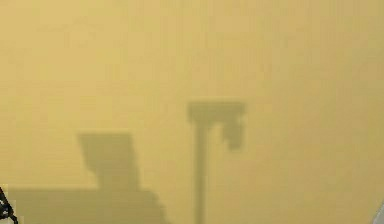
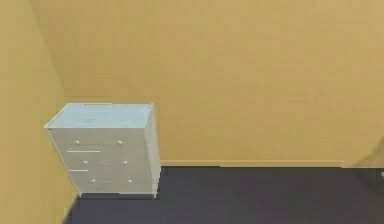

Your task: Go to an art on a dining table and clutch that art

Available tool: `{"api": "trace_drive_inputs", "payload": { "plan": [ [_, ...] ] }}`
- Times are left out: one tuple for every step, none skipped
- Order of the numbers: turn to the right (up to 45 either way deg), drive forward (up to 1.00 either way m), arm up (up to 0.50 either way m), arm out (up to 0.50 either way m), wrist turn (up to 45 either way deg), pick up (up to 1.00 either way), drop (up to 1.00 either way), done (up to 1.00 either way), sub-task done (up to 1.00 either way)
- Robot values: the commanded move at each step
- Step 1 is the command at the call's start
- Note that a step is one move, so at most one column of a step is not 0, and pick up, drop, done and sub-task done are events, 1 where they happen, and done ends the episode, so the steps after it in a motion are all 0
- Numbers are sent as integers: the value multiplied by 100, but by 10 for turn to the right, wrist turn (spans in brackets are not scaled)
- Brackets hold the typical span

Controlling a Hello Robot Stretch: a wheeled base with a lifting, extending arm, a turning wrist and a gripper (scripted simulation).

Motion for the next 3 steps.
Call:
{"api": "trace_drive_inputs", "payload": {
  "plan": [
    [-450,0,0,0,0,0,0,0,0],
    [-450,0,0,0,0,0,0,0,0],
    [-450,0,0,0,0,0,0,0,0]
  ]
}}
